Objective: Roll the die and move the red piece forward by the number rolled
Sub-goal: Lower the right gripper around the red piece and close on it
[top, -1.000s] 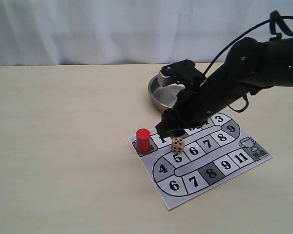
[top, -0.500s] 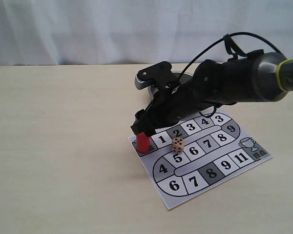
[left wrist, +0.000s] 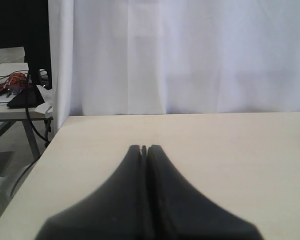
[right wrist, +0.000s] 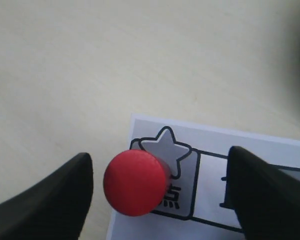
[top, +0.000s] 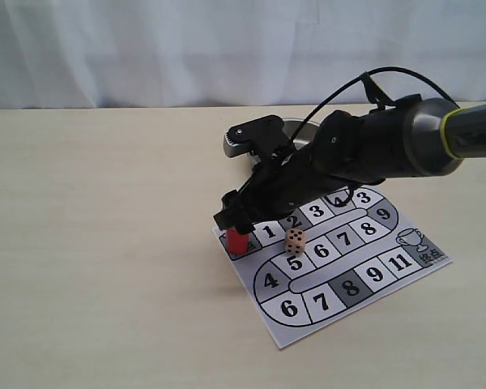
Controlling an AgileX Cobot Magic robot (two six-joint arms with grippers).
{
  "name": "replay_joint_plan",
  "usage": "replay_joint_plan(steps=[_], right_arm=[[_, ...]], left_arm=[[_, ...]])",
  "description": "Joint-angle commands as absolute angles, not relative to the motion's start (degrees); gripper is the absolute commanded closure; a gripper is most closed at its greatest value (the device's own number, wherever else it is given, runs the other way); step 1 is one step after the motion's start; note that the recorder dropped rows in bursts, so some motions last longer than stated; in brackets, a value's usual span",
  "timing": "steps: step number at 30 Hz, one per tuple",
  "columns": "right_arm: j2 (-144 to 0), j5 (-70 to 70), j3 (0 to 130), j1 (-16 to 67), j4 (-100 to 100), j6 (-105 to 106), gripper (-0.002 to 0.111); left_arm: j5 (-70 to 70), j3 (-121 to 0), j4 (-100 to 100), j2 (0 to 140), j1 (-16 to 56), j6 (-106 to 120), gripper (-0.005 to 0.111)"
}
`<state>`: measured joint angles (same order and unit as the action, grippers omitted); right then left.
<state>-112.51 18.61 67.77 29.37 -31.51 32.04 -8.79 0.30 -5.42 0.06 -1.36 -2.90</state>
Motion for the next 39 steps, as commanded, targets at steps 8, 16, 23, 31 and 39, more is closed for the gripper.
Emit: replay_joint_plan(steps=[8,16,23,31,39], right_arm=[[-115.67,11.1,67.99,33.43,-32.53,35.46,0.038],[-116.23,10.63,67.99,33.31,-30.33,36.79,0.038],[-116.23,10.73,67.99,33.31,-30.33,36.79,0.038],[-116.35,11.96,67.86,33.31,-29.06,36.79,0.041],[-116.44,14.05,67.86,33.31,-27.44,35.16,0.069]], left_arm=[[-8.19,0.0,-5.35,0.0,-1.36,-3.03,0.107],[-8.19,0.0,-5.35,0.0,-1.36,-3.03,0.107],[-8.19,0.0,-5.35,0.0,-1.36,-3.03,0.107],[-8.19,0.0,-5.35,0.0,-1.36,-3.03,0.107],[-8.19,0.0,-5.35,0.0,-1.36,-3.03,0.107]])
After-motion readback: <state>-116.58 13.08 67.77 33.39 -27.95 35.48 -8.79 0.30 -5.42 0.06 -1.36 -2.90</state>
